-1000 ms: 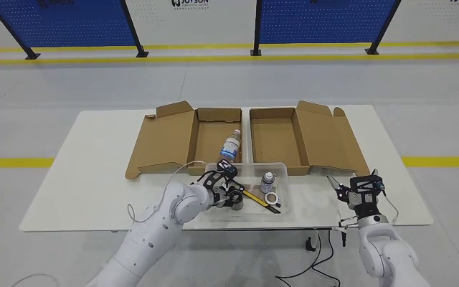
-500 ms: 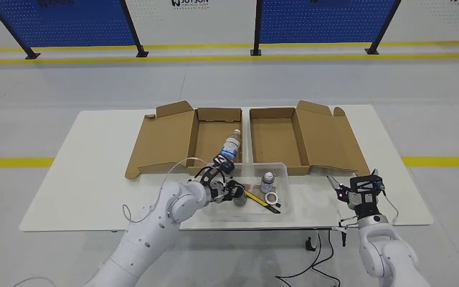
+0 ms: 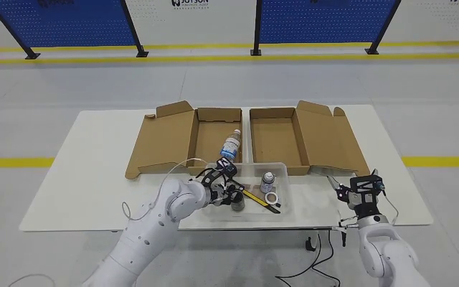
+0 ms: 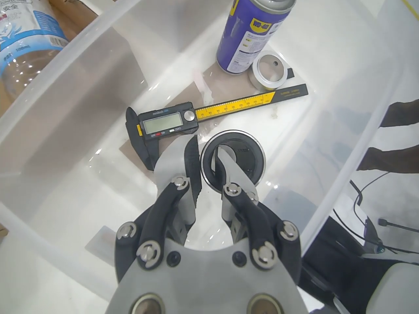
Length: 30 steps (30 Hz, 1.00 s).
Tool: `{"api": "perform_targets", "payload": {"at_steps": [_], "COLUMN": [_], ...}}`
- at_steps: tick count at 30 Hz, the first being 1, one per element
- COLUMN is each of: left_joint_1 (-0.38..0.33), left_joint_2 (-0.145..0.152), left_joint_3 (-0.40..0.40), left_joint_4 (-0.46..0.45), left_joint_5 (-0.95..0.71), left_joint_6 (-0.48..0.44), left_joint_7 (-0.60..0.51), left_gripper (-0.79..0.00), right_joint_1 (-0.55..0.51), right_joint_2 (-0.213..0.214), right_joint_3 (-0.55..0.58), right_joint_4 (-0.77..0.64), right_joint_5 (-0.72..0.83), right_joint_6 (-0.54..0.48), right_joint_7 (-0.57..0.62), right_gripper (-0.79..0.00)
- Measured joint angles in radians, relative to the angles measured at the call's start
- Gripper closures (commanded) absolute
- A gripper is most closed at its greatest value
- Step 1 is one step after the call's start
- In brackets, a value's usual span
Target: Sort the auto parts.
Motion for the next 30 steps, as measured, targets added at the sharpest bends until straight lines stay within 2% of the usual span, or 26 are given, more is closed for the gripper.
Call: {"api": "perform_targets", "payload": {"at_steps": [16,18,20,22,27,30], "left_joint_1": [-0.117,-0.129,-0.139,-0.148,-0.172,-0.186], "left_joint_2": [-0.020,-0.022,-0.024,-0.025,-0.027,-0.029], "left_joint_3": [0.092,0.103,0.110,0.118,0.138,0.151], "left_joint_4": [0.093,0.104,0.114,0.123,0.147,0.161], "left_joint_5": [-0.014,-0.007,-0.001,0.003,0.005,-0.003], "left_joint_6": [-0.118,-0.132,-0.142,-0.155,-0.210,-0.247], "left_joint_7": [-0.079,-0.081,-0.076,-0.077,-0.096,-0.108], "left_gripper": [0.000,-0.034,-0.034,-0.099,-0.117,-0.102], "right_joint_1": [0.000,0.000,0.000,0.000,0.000,0.000], "right_joint_2": [0.000,0.000,0.000,0.000,0.000,0.000], "right_joint_3": [0.000,0.000,0.000,0.000,0.000,0.000], "right_joint_4": [0.000,0.000,0.000,0.000,0.000,0.000], "right_joint_5": [0.000,0.000,0.000,0.000,0.000,0.000], "right_joint_6": [0.000,0.000,0.000,0.000,0.000,0.000], "right_joint_7": [0.000,0.000,0.000,0.000,0.000,0.000], "right_gripper": [-0.785,-0.785,-0.785,-0.785,-0.785,-0.785]}}
